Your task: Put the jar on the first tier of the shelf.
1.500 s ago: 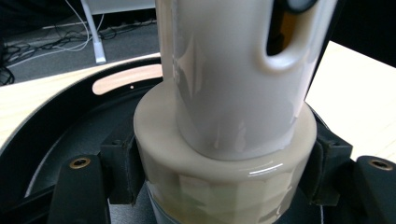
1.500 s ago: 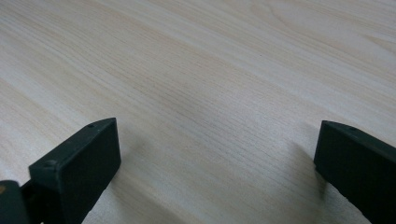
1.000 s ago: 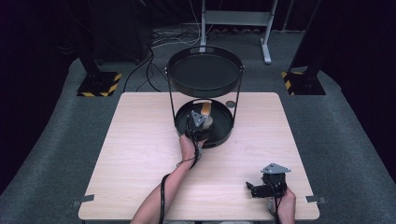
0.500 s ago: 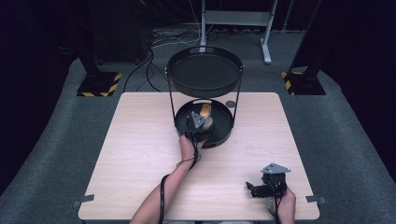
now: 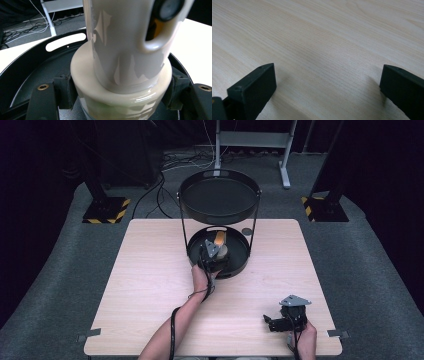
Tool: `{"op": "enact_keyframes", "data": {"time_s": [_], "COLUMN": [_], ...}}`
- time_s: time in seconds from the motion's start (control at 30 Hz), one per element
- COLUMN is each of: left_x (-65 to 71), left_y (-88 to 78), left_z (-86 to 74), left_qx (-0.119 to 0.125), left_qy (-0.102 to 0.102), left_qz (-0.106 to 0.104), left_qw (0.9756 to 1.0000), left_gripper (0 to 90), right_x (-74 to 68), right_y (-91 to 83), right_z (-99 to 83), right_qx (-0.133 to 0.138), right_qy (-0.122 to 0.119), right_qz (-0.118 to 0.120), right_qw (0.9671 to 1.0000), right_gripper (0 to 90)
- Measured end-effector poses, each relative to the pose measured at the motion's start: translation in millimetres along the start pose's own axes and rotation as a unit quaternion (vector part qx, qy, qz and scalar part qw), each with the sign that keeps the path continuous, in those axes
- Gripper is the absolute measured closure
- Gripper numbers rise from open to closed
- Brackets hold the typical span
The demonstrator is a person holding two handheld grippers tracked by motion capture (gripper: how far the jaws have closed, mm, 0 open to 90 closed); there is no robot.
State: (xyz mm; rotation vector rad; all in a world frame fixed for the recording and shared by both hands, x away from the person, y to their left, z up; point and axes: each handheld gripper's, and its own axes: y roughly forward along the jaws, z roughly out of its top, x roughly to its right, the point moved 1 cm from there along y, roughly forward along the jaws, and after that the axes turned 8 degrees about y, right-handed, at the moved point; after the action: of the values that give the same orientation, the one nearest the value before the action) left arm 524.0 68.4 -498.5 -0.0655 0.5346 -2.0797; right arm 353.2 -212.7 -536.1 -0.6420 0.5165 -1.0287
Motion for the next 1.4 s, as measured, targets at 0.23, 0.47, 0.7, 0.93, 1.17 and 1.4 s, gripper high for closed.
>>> {"op": "enact_keyframes", "data": {"time_s": [0.23, 0.47, 0.7, 0.93, 1.17, 1.4], "left_x": [-0.2, -2.1, -10.9, -24.7, -37.0, -49.1], "left_y": [-1.8, -5.7, -17.1, -42.2, -75.5, -112.6], "left_z": [-0.1, -0.2, 2.3, 0.9, -4.3, -27.6], "left_qx": [-0.003, -0.008, -0.049, -0.062, -0.064, -0.072], "left_qy": [-0.001, -0.005, -0.006, -0.002, 0.016, 0.022], "left_qz": [-0.001, -0.011, -0.038, -0.055, -0.065, -0.058], "left_qw": [1.0000, 0.9999, 0.9980, 0.9966, 0.9957, 0.9955], "left_gripper": [28.6, 23.1, 3.3, 0.0, 0.0, 0.0], "right_x": [0.0, -0.1, 0.1, 0.0, 0.1, 0.0], "right_y": [0.0, -0.1, 0.0, 0.0, 0.0, -0.1], "right_z": [0.0, -0.1, 0.0, 0.0, 0.0, 0.0], "right_qx": [0.000, 0.000, 0.000, 0.000, 0.000, 0.000], "right_qy": [-0.001, 0.000, -0.001, 0.000, 0.001, 0.000], "right_qz": [0.000, 0.000, 0.001, 0.000, -0.001, -0.001], "right_qw": [1.0000, 1.0000, 1.0000, 1.0000, 1.0000, 1.0000], "right_gripper": [0.1, 0.3, 0.3, 0.2, 0.1, 0.1]}}
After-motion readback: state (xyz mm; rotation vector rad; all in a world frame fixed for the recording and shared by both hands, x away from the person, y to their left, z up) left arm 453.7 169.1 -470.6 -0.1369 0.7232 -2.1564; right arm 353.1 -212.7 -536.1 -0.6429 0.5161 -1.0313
